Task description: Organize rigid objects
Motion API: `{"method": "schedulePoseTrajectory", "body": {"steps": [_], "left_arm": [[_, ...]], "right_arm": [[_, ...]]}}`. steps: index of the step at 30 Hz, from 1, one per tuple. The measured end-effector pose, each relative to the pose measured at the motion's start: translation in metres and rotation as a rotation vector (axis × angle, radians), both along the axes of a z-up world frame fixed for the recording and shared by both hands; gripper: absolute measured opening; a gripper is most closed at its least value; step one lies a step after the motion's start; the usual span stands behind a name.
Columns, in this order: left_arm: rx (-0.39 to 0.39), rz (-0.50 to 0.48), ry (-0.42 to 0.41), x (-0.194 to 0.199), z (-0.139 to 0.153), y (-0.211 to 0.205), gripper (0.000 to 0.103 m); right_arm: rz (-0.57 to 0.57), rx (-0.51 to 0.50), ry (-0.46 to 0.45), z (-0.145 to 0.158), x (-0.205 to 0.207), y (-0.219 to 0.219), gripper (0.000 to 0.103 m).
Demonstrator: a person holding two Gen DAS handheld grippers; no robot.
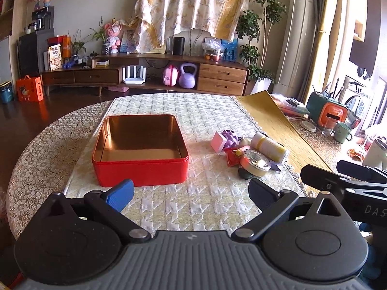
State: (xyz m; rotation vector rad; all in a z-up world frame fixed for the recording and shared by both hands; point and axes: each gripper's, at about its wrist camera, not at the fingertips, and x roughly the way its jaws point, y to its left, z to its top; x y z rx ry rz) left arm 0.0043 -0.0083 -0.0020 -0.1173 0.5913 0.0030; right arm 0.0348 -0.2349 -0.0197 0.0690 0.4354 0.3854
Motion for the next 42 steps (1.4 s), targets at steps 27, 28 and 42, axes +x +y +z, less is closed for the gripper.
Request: {"method": "schedulePoseTrajectory", "body": {"steps": [27,28,42], "left_arm": [[0.025,-0.063,0.057,0.045,-0.018,-0.014,0.101],[0.041,-0.069,0.054,0.05,-0.018,-0.017,0.101],[0.124,-0.217,0.002,0.118,-0.037,-0.084,0.101]], "right_arm": [[-0.034,-0.026,0.017,-0.012,0.043,-0.022,0.101],[-0.045,-0.029,0.019,-0.012,0.049,-0.027,0.101],[-0.079,-0.106,0.117,-0.037,0.145,-0.063,0.093]]}}
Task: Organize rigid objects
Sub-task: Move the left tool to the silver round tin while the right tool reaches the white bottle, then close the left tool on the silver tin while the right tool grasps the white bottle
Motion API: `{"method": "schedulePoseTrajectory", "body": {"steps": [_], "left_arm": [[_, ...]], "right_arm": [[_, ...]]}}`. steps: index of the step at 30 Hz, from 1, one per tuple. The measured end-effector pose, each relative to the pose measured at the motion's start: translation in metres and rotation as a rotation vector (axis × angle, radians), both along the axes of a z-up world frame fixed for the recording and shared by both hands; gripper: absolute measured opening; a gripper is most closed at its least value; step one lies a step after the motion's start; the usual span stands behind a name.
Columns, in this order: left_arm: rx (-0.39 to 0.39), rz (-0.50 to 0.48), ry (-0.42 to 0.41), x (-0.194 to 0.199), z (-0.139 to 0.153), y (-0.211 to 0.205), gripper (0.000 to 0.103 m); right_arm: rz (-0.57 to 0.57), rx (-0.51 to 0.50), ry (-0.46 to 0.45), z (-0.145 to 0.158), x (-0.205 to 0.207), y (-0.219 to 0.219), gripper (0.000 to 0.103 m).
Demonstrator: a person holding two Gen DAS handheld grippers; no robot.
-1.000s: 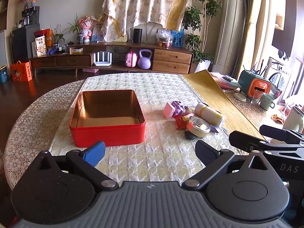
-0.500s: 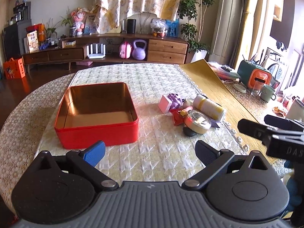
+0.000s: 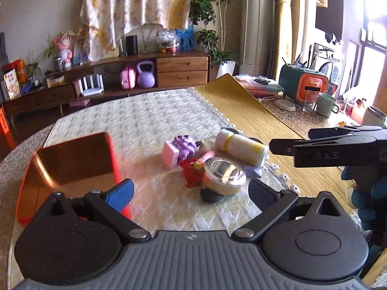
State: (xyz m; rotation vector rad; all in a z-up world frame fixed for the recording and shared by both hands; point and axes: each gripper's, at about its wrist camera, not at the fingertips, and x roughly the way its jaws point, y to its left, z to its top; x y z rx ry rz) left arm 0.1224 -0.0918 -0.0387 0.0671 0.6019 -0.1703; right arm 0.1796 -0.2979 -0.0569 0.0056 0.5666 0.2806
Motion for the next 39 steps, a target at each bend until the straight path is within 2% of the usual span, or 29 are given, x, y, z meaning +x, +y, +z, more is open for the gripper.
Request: {"method": "schedulePoseTrajectory", "body": {"steps": [7,11,18,29,39], "left_arm": [[0.044,-0.066,-0.018,0.03,-0.022,-0.035,0.101],[0.03,-0.088,0.021,0.051,-0.037,-0.047,0.101],[0.028,-0.064,0.071,0.077,-0.059,-0.054,0.101],[0.052,-0.069,0.079,0.096,-0.079,-0.063,0.101],[0.069,-0.1,0.069,0.103,-0.088,-0.071,0.1]], "right_arm": [[0.072,-0.034,0.067,-0.013,0.037,0.002,0.088],[0.115,-0.048,0.111,-0.02,0.056,0.001,0.083],[0.158,-0.079,0.183,-0.032,0.085,0.005,0.079],[0.2,-0.131,0.21,-0.045,0.104,0.018,0.069],[0.193,-0.182,0.203,-0.052,0.109,0.024,0.06]]}}
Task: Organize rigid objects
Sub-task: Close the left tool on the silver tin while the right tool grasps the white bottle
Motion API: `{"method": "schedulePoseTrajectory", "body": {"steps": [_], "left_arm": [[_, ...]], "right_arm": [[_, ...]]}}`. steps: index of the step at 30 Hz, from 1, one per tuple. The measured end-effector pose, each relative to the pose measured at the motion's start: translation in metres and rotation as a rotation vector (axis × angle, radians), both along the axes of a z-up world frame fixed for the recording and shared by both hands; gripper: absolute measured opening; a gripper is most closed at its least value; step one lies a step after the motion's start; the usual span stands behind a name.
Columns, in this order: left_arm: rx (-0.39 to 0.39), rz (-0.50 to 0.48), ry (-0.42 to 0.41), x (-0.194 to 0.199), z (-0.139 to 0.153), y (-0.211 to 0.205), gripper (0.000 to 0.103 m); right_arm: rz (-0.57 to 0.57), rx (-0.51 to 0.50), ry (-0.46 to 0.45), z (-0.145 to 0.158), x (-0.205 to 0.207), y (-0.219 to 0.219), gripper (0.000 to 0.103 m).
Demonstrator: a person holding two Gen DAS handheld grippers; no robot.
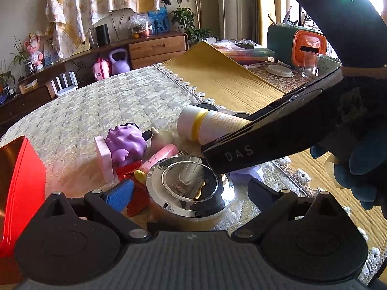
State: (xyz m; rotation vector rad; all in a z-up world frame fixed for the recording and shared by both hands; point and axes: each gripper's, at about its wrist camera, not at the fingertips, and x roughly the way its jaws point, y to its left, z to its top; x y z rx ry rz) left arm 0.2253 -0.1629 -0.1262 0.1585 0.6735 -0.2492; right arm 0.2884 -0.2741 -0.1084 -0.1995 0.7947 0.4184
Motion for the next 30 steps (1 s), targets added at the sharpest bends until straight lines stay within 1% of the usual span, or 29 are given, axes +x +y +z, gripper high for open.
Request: {"method": "schedulePoseTrajectory", "body": {"steps": [1,2,3,8,9,17,21,30], "left_arm": [[-0.003,-0.003,0.0,0.0,0.0,-0.001,0.1],[-0.002,-0.005,-0.002,0.001,-0.001,-0.002,0.1],[0.002,-0.008,-0.003,0.001,-0.002,-0.003,0.098],[0.025,-0.004,0.014,0.003,-0.006,-0.003,0.083],[0.029,0.004,0.021,0.003,-0.007,-0.002,0.078],[0.013,0.015,0.034,0.0,-0.004,0.003,0.078],[-0.012,0.015,0.034,-0.005,0.003,0.007,0.078],[-0.055,0.029,0.033,-0.018,0.024,0.02,0.078]], "right_arm": [[-0.001,-0.002,-0.001,0.0,0.0,0.0,0.058],[-0.003,-0.003,0.0,0.0,0.001,-0.001,0.054],[-0.006,-0.005,0.0,-0.001,0.001,-0.001,0.051],[-0.011,-0.005,-0.005,-0.001,0.0,0.0,0.05],[-0.013,-0.003,-0.004,-0.001,-0.001,0.0,0.05],[-0.03,0.017,-0.009,0.004,-0.009,0.0,0.047],[-0.028,0.028,-0.017,0.011,-0.017,0.001,0.045],[-0.061,0.053,-0.028,0.024,-0.033,-0.004,0.044]]}}
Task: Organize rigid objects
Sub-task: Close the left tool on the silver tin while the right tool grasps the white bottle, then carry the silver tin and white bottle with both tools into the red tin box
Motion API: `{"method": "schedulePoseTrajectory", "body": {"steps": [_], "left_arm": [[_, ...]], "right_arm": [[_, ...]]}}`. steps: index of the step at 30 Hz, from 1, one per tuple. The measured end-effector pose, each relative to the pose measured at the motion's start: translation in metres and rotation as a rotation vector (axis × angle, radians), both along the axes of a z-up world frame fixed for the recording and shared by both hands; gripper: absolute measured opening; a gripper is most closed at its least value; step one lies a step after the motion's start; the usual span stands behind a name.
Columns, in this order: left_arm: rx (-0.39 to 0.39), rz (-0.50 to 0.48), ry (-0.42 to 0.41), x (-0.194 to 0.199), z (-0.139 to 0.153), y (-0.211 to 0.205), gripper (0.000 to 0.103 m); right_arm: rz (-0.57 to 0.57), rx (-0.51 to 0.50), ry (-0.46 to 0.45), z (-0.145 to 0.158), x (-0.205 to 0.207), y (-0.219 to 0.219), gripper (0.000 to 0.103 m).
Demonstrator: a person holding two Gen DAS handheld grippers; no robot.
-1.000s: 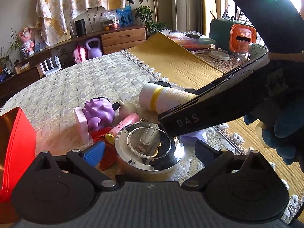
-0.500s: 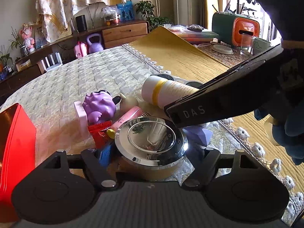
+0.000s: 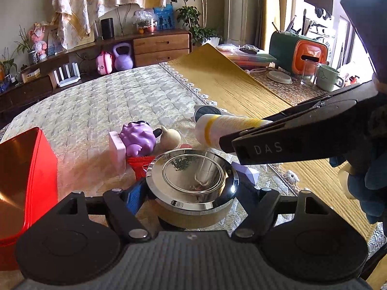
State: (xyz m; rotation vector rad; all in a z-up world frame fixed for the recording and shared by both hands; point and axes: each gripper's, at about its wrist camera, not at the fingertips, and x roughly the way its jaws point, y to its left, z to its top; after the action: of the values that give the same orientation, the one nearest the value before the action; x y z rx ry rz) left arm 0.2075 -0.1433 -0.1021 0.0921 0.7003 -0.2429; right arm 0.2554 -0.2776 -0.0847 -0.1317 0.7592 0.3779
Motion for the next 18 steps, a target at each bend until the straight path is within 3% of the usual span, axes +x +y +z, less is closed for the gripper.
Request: {"method": "schedulePoseTrajectory", "body": {"steps": [7,18], "left_arm": [[-0.037,0.029,-0.001,-0.014,0.022,0.02,0.078],[-0.061,0.111,-0.048,-0.037,0.061,0.07,0.078]], "right_arm": [[-0.009,0.031,-0.026,0.016,-0.017,0.0,0.044],[0.064,0.093,-0.075,0.055,-0.043,0.029,0.044]]}}
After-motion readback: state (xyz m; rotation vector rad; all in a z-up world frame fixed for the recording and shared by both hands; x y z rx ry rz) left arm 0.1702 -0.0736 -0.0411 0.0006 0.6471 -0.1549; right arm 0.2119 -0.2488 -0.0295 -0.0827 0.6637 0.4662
